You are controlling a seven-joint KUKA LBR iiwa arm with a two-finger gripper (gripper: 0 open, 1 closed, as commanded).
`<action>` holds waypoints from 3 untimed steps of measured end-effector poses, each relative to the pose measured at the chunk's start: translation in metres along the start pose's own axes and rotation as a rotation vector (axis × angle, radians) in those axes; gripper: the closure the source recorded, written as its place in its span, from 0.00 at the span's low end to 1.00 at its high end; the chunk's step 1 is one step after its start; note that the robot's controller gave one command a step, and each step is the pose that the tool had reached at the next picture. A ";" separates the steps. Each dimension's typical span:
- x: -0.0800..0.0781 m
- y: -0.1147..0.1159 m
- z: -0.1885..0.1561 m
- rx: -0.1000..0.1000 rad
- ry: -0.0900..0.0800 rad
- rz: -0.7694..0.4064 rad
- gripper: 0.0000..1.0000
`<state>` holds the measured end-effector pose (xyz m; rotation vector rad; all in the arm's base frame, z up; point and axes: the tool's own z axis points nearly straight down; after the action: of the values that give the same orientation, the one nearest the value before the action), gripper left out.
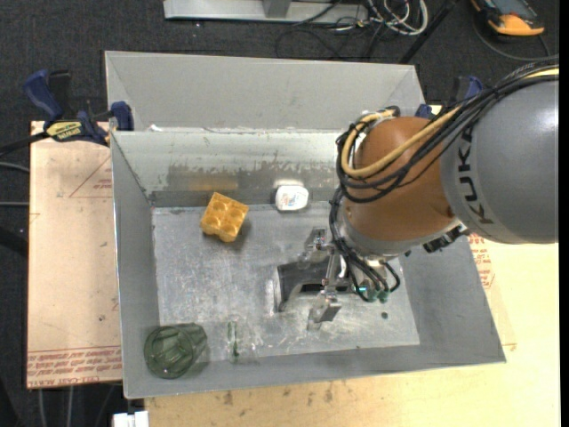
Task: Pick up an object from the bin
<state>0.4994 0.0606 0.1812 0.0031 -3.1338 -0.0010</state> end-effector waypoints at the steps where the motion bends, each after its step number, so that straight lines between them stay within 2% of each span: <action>1: -0.002 0.000 -0.003 0.000 -0.008 0.002 0.00; 2: -0.019 -0.012 0.042 -0.002 -0.016 0.035 0.00; 3: -0.021 -0.028 0.079 0.000 -0.004 0.071 1.00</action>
Offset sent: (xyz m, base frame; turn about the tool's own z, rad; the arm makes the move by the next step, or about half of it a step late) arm 0.0357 -0.0303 -0.1112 0.0817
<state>0.5199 0.0330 0.1022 -0.1088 -3.1361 -0.0012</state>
